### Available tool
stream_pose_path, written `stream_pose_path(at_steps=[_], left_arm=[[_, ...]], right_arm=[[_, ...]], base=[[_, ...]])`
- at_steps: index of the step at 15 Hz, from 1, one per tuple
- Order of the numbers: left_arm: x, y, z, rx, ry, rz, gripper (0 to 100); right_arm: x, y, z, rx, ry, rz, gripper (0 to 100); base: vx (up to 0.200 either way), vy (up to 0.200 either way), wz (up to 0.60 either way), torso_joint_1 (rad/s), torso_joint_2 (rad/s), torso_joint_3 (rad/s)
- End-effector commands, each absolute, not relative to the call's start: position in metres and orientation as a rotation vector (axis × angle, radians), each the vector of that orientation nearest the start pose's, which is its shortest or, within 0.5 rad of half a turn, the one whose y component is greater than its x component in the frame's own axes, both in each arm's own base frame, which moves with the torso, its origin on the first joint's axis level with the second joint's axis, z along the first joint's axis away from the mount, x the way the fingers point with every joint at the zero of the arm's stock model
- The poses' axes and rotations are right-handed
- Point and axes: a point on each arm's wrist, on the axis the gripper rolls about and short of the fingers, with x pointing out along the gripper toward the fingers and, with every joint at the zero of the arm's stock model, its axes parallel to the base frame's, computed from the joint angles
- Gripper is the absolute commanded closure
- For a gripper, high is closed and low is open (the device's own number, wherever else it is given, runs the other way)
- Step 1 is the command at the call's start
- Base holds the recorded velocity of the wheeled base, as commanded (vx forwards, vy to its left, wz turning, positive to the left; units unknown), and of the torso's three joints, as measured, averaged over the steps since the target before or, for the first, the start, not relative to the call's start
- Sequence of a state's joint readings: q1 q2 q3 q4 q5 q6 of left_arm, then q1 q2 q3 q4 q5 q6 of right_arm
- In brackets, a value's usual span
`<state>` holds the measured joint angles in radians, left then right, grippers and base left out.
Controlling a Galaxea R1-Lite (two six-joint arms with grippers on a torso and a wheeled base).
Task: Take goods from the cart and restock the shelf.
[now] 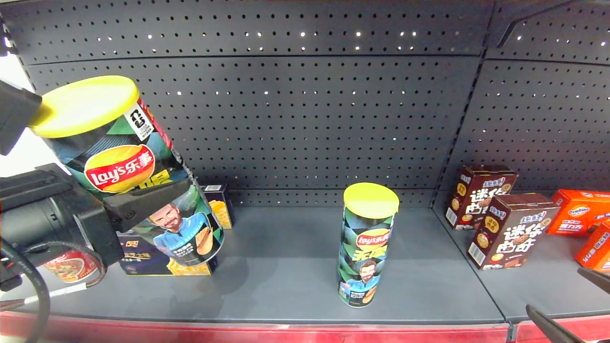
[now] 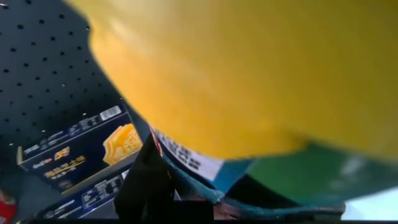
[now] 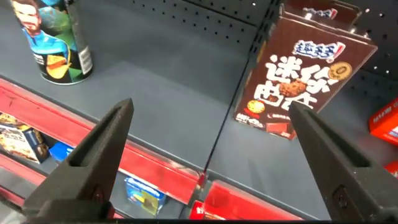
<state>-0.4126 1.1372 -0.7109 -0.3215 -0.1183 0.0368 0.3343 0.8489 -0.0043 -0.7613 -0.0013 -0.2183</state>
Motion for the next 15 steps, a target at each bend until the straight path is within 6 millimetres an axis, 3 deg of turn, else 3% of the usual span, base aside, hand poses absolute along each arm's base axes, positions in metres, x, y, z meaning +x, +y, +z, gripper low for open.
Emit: stream_pose_path(at_steps=[1,8,12,15], left_arm=[[0.153,-0.070,0.256,0.053,0.105,-0.531,100],[0.175,-0.080,0.259,0.057,0.130,-0.534,100],[0.188,-0.086,0.250,0.059,0.181,-0.582,100],[0.208,-0.095,0.238,0.059,0.199,-0.601,100]], right_arm=[[0.072,0.026,0.136,-0.227,0.048,0.350,0],[0.042,0.015,0.122,-0.208,0.142,0.375,0],[0.036,0.013,0.120,-0.156,0.163,0.362,0],[0.031,0.009,0.122,-0.108,0.132,0.285,0]], base=[[0.000,0.000,0.00,0.000,0.00,0.000],[0.000,0.000,0.00,0.000,0.00,0.000],[0.000,0.000,0.00,0.000,0.00,0.000],[0.000,0.000,0.00,0.000,0.00,0.000]])
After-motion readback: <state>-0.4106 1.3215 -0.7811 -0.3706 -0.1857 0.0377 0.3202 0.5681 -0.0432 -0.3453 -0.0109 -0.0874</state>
